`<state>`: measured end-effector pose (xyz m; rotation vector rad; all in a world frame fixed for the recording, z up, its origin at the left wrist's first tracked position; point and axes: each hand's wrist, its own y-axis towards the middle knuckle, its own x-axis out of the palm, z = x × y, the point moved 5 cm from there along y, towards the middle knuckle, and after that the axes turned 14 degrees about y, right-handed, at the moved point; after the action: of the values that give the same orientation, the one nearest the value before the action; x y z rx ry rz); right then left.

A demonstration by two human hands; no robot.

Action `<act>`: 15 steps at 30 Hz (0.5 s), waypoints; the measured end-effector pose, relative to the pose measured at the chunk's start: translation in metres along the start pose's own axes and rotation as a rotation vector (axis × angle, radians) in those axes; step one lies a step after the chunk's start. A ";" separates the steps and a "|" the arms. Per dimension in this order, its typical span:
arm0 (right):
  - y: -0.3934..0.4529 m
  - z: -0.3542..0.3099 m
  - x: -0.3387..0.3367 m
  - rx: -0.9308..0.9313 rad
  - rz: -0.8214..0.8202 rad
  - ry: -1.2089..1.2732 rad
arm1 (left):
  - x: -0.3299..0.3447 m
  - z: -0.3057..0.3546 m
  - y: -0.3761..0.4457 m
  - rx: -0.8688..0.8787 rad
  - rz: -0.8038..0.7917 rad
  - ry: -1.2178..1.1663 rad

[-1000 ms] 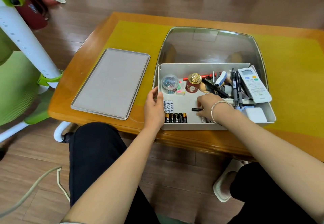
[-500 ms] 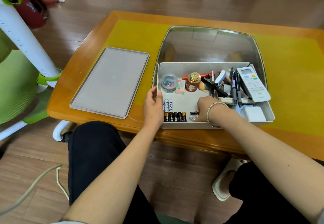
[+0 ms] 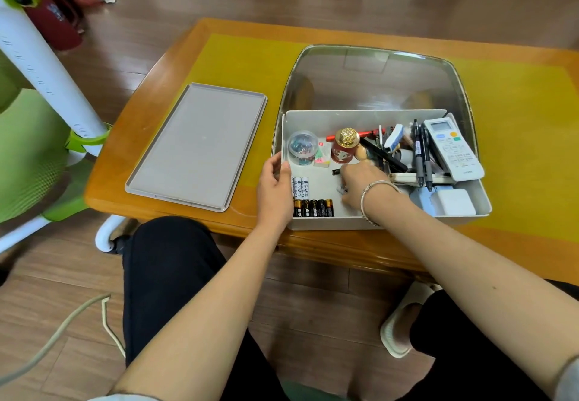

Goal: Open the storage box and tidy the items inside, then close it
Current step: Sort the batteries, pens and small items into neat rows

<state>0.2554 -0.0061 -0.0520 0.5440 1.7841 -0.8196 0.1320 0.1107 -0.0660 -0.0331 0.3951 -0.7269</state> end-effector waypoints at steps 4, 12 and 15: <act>0.004 0.004 0.006 -0.040 -0.028 0.072 | 0.000 0.001 0.000 0.007 0.012 0.010; 0.023 -0.001 0.004 0.061 0.045 0.705 | -0.002 0.003 -0.002 0.012 0.026 0.027; 0.029 -0.011 0.008 0.008 0.067 0.661 | -0.002 0.003 -0.002 0.019 0.036 0.041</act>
<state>0.2661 0.0207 -0.0647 0.9527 2.3408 -0.6379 0.1307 0.1104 -0.0619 0.0067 0.4269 -0.6968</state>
